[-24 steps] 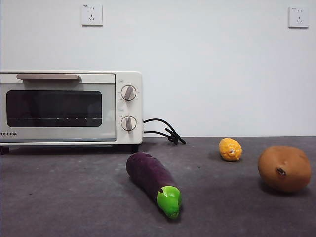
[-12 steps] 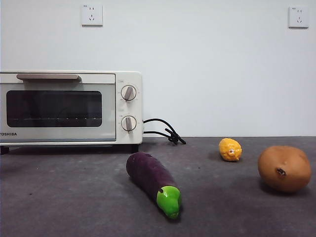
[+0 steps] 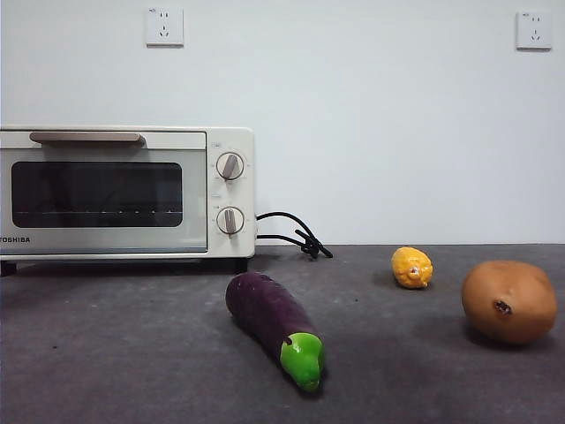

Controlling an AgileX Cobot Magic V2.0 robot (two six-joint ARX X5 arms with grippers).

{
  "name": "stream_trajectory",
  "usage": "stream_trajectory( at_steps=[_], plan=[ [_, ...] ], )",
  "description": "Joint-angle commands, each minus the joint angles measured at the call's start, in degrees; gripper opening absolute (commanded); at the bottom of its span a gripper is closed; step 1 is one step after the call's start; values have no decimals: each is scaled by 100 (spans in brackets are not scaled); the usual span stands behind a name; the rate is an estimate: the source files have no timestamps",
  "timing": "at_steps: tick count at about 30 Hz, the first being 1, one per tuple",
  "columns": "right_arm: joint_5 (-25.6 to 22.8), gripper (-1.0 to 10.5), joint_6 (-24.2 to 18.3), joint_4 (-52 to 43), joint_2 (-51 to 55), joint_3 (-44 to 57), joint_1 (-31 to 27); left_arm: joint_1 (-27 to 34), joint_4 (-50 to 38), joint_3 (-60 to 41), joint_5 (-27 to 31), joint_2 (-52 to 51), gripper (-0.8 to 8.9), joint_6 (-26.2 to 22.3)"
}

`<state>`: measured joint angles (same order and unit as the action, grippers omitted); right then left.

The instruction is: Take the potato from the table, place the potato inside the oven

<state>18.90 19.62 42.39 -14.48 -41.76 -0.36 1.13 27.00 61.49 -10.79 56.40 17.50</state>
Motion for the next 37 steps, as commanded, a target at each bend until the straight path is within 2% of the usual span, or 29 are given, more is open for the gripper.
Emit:
stream_trajectory(
  at_steps=[1, 4, 7, 9, 17, 31, 37],
  plan=[
    [448, 1, -76, -31, -181, -116, 0, 31, 94, 332, -297, 457, -5, -168],
    [940, 1, -83, 2, -448, -216, 0, 94, 186, 719, -675, 973, -5, -162],
    [1353, 1, -284, 144, -754, -363, 0, 199, 232, 1086, -1174, 1462, -5, -116],
    [1467, 2, -472, 326, -964, -494, 0, 291, 229, 1287, -1386, 1755, -5, -59],
    [1478, 2, -990, 892, -1606, -1130, 0, 765, 201, 1893, -1915, 2828, -5, 435],
    [1475, 2, -1073, 870, -1910, -1725, 0, 1021, -616, 2015, -2317, 4044, -5, 1067],
    [1473, 2, -1053, 874, -1952, -1725, 0, 997, -721, 2015, -2218, 4218, -5, 1060]
  ],
)
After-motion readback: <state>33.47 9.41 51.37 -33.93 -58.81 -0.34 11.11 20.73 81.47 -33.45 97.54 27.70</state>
